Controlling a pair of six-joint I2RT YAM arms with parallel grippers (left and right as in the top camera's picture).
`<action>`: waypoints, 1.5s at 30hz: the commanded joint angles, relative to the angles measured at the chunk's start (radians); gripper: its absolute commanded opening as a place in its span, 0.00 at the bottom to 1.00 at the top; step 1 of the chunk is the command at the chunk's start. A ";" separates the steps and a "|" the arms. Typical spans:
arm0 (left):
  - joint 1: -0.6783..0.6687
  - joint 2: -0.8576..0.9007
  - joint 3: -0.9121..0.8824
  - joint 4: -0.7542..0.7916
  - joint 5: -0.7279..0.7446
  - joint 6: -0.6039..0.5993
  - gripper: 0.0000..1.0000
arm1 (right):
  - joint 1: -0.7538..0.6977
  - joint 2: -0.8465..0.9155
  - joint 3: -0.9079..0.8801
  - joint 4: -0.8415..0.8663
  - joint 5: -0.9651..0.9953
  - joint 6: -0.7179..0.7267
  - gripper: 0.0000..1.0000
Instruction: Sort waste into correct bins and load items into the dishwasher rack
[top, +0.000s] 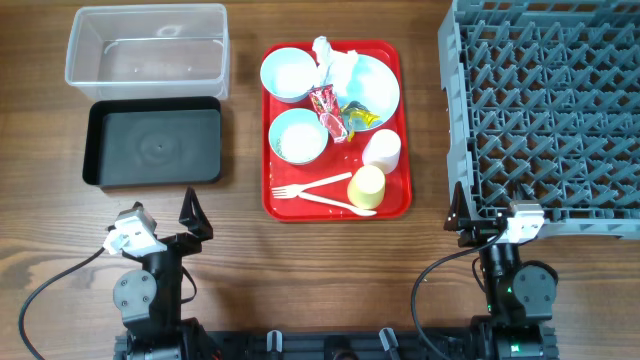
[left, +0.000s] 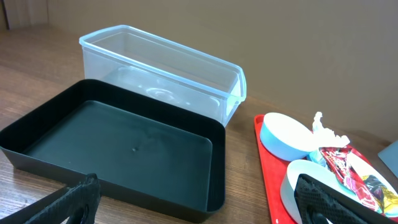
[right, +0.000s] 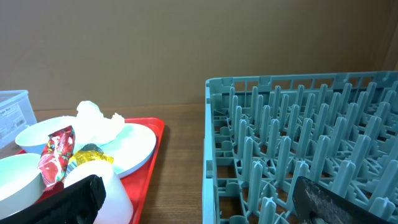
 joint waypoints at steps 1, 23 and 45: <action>-0.005 -0.005 -0.007 0.003 -0.010 0.006 1.00 | 0.001 0.005 -0.001 0.006 0.003 0.000 1.00; -0.005 0.249 0.308 -0.065 0.180 0.019 1.00 | 0.001 0.005 -0.001 0.016 0.023 0.031 1.00; -0.496 1.764 1.669 -0.617 0.185 0.214 1.00 | 0.001 0.005 -0.001 0.016 0.021 0.084 1.00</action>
